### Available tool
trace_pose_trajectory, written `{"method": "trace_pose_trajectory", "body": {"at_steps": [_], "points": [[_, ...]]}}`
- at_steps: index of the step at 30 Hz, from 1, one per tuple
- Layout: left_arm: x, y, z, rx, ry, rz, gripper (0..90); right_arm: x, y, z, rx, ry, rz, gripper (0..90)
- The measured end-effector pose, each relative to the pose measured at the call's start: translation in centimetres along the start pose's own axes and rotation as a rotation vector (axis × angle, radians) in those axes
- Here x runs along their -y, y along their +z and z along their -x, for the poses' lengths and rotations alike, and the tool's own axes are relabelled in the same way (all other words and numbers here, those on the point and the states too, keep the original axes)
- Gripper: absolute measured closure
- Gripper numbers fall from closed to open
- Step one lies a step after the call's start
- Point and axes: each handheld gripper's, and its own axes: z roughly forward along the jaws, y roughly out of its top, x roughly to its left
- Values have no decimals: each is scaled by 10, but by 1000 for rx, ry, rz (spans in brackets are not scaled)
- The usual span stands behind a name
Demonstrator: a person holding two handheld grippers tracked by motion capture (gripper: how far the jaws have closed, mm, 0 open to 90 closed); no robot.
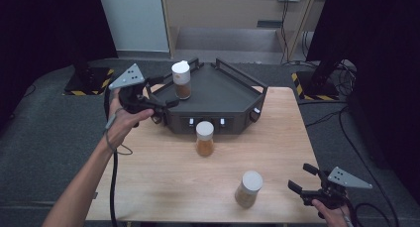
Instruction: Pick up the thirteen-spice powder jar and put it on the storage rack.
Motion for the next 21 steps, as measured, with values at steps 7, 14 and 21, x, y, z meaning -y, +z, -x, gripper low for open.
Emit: {"method": "trace_pose_trajectory", "body": {"at_steps": [7,14,21], "points": [[18,-23,23,11,30,9,43,-1,1,-1,1,-5,-7,54],[52,-41,45,6,-20,70,44,-2,1,-1,-2,-8,-10,54],[84,-53,64,-22,-50,85,43,-2,2,-2,-2,-9,-11,54]]}}
